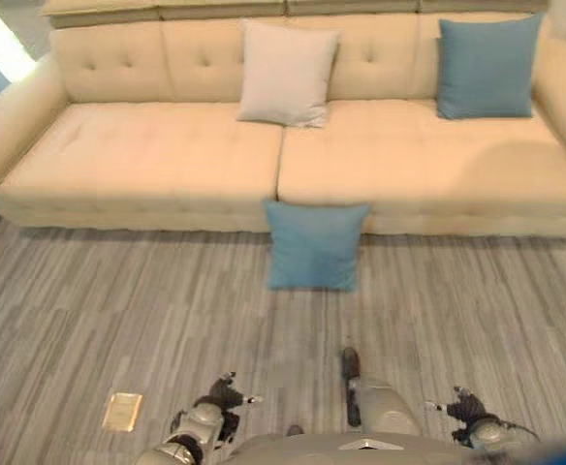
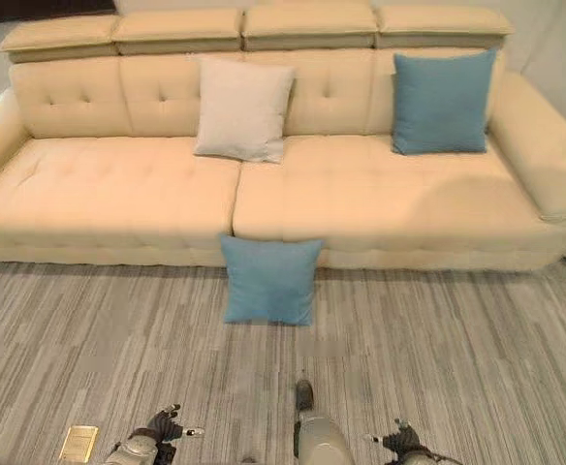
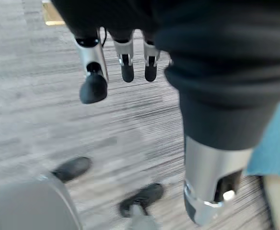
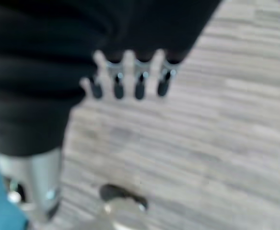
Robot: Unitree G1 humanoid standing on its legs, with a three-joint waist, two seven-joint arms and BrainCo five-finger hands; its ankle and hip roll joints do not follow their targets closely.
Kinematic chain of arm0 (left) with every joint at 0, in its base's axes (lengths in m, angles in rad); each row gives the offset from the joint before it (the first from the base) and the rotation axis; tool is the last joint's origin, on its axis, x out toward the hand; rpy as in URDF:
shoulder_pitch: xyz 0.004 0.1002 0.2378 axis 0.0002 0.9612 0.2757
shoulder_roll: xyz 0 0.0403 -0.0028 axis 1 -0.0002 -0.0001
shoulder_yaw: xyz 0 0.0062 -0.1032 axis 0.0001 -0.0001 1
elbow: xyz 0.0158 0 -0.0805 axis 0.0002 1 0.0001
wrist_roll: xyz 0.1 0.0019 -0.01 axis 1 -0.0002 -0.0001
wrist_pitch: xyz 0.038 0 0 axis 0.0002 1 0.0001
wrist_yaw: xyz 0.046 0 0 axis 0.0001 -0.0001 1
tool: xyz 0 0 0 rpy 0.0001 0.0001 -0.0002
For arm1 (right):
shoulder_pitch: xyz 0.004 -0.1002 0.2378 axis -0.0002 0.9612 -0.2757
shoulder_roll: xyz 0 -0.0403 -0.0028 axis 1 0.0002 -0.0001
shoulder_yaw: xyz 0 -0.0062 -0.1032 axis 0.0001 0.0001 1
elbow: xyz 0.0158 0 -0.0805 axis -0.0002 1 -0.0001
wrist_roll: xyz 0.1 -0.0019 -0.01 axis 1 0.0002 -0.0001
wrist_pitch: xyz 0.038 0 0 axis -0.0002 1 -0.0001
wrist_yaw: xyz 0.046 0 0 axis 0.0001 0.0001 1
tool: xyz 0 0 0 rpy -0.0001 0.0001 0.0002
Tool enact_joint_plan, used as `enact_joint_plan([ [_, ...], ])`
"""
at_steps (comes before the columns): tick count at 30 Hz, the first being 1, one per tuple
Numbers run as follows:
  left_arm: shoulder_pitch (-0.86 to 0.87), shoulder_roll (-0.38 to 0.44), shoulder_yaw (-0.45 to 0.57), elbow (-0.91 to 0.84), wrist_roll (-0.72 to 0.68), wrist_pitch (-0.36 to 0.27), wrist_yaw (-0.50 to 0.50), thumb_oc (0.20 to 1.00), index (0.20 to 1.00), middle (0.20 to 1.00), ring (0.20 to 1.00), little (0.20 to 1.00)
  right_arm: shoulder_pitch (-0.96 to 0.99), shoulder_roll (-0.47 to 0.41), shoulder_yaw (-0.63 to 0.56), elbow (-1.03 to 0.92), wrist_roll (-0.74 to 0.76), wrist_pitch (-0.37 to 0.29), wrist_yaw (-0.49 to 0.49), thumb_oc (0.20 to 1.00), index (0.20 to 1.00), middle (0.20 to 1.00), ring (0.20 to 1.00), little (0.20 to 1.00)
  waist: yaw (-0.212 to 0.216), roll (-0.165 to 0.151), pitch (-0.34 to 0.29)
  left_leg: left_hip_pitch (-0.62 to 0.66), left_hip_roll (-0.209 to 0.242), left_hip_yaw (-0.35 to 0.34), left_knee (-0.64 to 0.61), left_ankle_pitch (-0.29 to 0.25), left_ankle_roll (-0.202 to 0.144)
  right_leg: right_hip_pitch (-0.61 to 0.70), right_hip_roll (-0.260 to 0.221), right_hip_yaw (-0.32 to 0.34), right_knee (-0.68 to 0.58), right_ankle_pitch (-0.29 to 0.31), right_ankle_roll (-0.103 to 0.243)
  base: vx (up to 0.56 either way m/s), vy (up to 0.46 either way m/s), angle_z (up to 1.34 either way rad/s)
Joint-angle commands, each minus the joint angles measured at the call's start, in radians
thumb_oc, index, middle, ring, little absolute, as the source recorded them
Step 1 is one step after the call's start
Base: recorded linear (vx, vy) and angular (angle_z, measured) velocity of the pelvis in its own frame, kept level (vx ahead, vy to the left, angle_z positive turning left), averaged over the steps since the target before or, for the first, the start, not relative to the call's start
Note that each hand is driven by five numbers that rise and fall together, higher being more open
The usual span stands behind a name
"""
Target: Pick up all the scattered cushions and arrange them neatly on the sofa.
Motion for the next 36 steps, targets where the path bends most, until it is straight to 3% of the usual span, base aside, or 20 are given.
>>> enact_joint_plan([
  [1, -0.02, 0.021, -0.004, -0.014, 0.003, -0.009, -0.001, 1.0, 1.0, 1.0, 1.0, 1.0, -0.012, -0.039, -0.002, -0.009, 0.028, -0.025, -0.002, 1.0, 1.0, 1.0, 1.0, 1.0, -0.023, -0.032, 0.006, -0.156, 0.01, 0.065, 0.282, 0.012, -0.049, 0.043, -0.025, 0.043, 0.011, -0.101, 0.061, 0.15, -0.399, 0.28],
  [2, -0.027, 0.02, -0.01, -0.027, -0.004, -0.008, 0.001, 1.0, 1.0, 1.0, 1.0, 1.0, -0.016, -0.043, 0.0, -0.014, 0.04, -0.031, -0.006, 1.0, 1.0, 1.0, 1.0, 1.0, -0.019, -0.048, 0.026, -0.215, 0.023, 0.068, 0.406, 0.073, -0.055, 0.063, -0.024, 0.049, 0.011, -0.109, 0.036, 0.05, -0.274, 0.33],
  [5, -0.027, 0.021, -0.012, -0.049, -0.018, -0.005, 0.001, 1.0, 1.0, 1.0, 1.0, 1.0, -0.011, -0.046, -0.002, -0.02, 0.053, -0.024, -0.006, 1.0, 1.0, 1.0, 1.0, 1.0, -0.006, -0.07, 0.043, -0.304, 0.046, 0.105, 0.548, 0.084, -0.038, 0.111, -0.021, 0.058, 0.001, -0.138, 0.007, 0.1, -0.202, 0.05],
  [8, -0.031, 0.014, -0.031, -0.055, -0.01, -0.003, -0.003, 1.0, 1.0, 1.0, 1.0, 1.0, 0.006, -0.051, -0.008, -0.022, 0.06, -0.02, -0.002, 1.0, 1.0, 1.0, 1.0, 1.0, -0.004, -0.068, 0.041, -0.337, 0.083, 0.17, 0.413, 0.067, -0.033, 0.151, -0.023, 0.041, -0.01, -0.169, 0.007, 0.17, -0.064, 0.0],
  [12, -0.044, 0.011, -0.045, -0.051, 0.007, 0.002, 0.003, 1.0, 1.0, 1.0, 1.0, 1.0, 0.011, -0.057, -0.022, -0.019, 0.067, -0.022, -0.008, 1.0, 1.0, 1.0, 1.0, 1.0, -0.005, -0.057, 0.04, -0.357, 0.086, 0.174, 0.175, 0.08, -0.044, 0.19, -0.024, 0.026, -0.024, -0.205, 0.025, 0.19, 0.038, 0.15],
  [15, -0.047, 0.01, -0.043, -0.051, -0.004, 0.0, 0.006, 1.0, 1.0, 1.0, 1.0, 1.0, 0.007, -0.056, -0.025, -0.019, 0.067, -0.022, -0.012, 1.0, 1.0, 1.0, 1.0, 1.0, 0.01, -0.049, 0.043, -0.393, 0.064, 0.133, 0.135, 0.111, -0.055, 0.226, -0.017, 0.051, -0.022, -0.228, 0.031, 0.29, 0.098, -0.04],
  [16, -0.042, 0.007, -0.039, -0.04, -0.01, 0.002, 0.003, 1.0, 1.0, 1.0, 1.0, 1.0, 0.009, -0.052, -0.025, -0.018, 0.062, -0.022, -0.007, 1.0, 1.0, 1.0, 1.0, 1.0, 0.016, -0.043, 0.03, -0.386, 0.033, 0.095, 0.127, 0.096, -0.051, 0.238, -0.022, 0.068, -0.007, -0.241, 0.042, 0.19, 0.084, -0.19],
  [20, -0.039, 0.006, -0.039, -0.036, -0.008, 0.004, 0.004, 1.0, 1.0, 1.0, 1.0, 1.0, 0.01, -0.05, -0.025, -0.016, 0.056, -0.02, -0.007, 1.0, 1.0, 1.0, 1.0, 1.0, 0.018, -0.043, 0.023, -0.376, 0.027, 0.099, 0.129, 0.086, -0.045, 0.244, -0.03, 0.075, -0.003, -0.248, 0.048, 0.17, 0.095, -0.34],
  [21, -0.035, 0.012, -0.034, -0.033, -0.002, 0.004, 0.004, 1.0, 1.0, 1.0, 1.0, 1.0, 0.004, -0.043, -0.017, -0.019, 0.04, -0.018, -0.002, 1.0, 1.0, 1.0, 1.0, 1.0, 0.035, -0.046, 0.002, -0.357, 0.005, 0.118, 0.128, 0.045, -0.014, 0.241, -0.069, 0.082, 0.022, -0.25, 0.077, 0.28, 0.206, -0.26],
  [25, -0.036, 0.022, -0.027, -0.044, -0.007, 0.001, 0.002, 1.0, 1.0, 1.0, 1.0, 1.0, -0.007, -0.044, -0.014, -0.016, 0.022, -0.015, -0.004, 1.0, 1.0, 1.0, 1.0, 1.0, 0.048, -0.038, -0.012, -0.32, -0.01, 0.145, 0.1, 0.009, 0.02, 0.205, -0.117, 0.078, 0.096, -0.242, 0.116, 0.17, 0.177, -0.48],
  [26, -0.039, 0.037, -0.022, -0.057, -0.01, -0.002, 0.007, 1.0, 1.0, 1.0, 1.0, 1.0, -0.023, -0.044, -0.005, -0.031, 0.019, -0.015, -0.003, 1.0, 1.0, 1.0, 1.0, 1.0, 0.044, -0.029, 0.005, -0.281, -0.02, 0.16, 0.072, -0.007, 0.049, 0.106, -0.141, 0.102, 0.239, -0.188, 0.141, 0.13, 0.239, -0.7],
  [28, -0.037, 0.046, -0.01, -0.053, -0.011, -0.007, 0.012, 1.0, 1.0, 1.0, 1.0, 1.0, -0.029, -0.041, 0.0, -0.037, 0.022, -0.018, -0.004, 1.0, 1.0, 1.0, 1.0, 1.0, 0.045, -0.022, 0.016, -0.263, -0.026, 0.154, 0.055, -0.021, 0.058, 0.063, -0.149, 0.095, 0.27, -0.177, 0.143, 0.12, 0.131, -0.55],
  [32, -0.029, 0.052, 0.009, -0.04, -0.019, -0.009, 0.013, 1.0, 1.0, 1.0, 1.0, 1.0, -0.047, -0.041, 0.011, -0.031, 0.016, -0.022, -0.008, 1.0, 1.0, 1.0, 1.0, 1.0, 0.03, -0.016, 0.025, -0.204, -0.035, 0.137, -0.005, -0.023, 0.059, -0.022, -0.098, 0.067, 0.2, -0.161, 0.135, 0.14, -0.023, 0.0],
  [34, -0.03, 0.052, 0.008, -0.023, -0.007, -0.009, 0.012, 1.0, 1.0, 1.0, 1.0, 1.0, -0.05, -0.041, 0.026, -0.035, 0.014, -0.025, -0.006, 1.0, 1.0, 1.0, 1.0, 1.0, 0.01, -0.033, 0.03, -0.15, -0.06, 0.11, -0.042, -0.034, 0.057, -0.073, -0.034, 0.047, 0.093, -0.11, 0.131, 0.24, -0.108, -0.02],
  [36, -0.038, 0.053, 0.005, -0.02, -0.001, -0.012, 0.007, 1.0, 1.0, 1.0, 1.0, 1.0, -0.042, -0.046, 0.025, -0.026, 0.014, -0.023, -0.004, 1.0, 1.0, 1.0, 1.0, 1.0, 0.001, -0.039, 0.032, -0.137, -0.07, 0.071, -0.042, -0.041, 0.05, -0.047, -0.026, 0.056, 0.052, -0.111, 0.126, 0.22, -0.155, 0.28],
])
